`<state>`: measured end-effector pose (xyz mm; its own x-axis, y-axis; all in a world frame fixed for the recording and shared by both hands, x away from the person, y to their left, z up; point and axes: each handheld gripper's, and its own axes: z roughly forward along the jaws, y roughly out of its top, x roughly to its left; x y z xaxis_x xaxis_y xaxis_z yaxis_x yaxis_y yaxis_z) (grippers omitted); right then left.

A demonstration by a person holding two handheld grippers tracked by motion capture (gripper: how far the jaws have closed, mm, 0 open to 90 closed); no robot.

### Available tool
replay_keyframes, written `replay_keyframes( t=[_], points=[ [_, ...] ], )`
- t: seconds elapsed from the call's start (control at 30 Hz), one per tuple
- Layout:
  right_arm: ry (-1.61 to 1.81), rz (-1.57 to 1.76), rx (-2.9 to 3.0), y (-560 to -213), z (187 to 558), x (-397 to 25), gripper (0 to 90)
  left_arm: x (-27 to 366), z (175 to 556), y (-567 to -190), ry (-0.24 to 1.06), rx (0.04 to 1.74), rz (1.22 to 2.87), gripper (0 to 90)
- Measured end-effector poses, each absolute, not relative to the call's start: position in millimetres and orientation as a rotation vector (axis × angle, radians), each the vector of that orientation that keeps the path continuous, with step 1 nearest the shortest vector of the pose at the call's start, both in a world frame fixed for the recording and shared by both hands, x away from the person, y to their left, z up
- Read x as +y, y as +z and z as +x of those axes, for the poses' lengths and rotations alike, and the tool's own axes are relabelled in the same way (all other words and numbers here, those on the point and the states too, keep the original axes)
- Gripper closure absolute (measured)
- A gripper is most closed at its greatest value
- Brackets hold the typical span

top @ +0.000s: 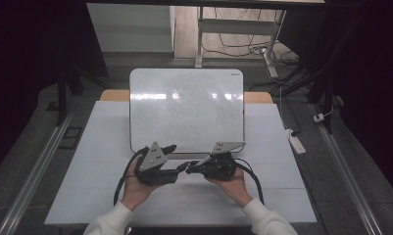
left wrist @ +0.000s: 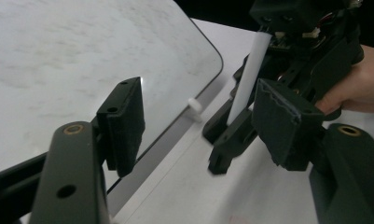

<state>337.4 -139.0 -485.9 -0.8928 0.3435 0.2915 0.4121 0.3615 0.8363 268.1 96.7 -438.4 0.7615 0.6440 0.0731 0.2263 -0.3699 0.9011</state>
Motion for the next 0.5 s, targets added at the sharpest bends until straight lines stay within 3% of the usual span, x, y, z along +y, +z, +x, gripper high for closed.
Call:
replay_keyframes(
  t=[0.23, 0.5],
  points=[
    [-1.57, -0.705, -2.505, -489, 336, -132, 77.5, 73, 277, -442, 0.431, 0.595, 1.969, 44.9],
    [-1.549, -0.689, -2.505, -490, 334, -128, 77.5, 59, 283, -446, 0.403, 0.556, 2.009, 65.7]
  ],
)
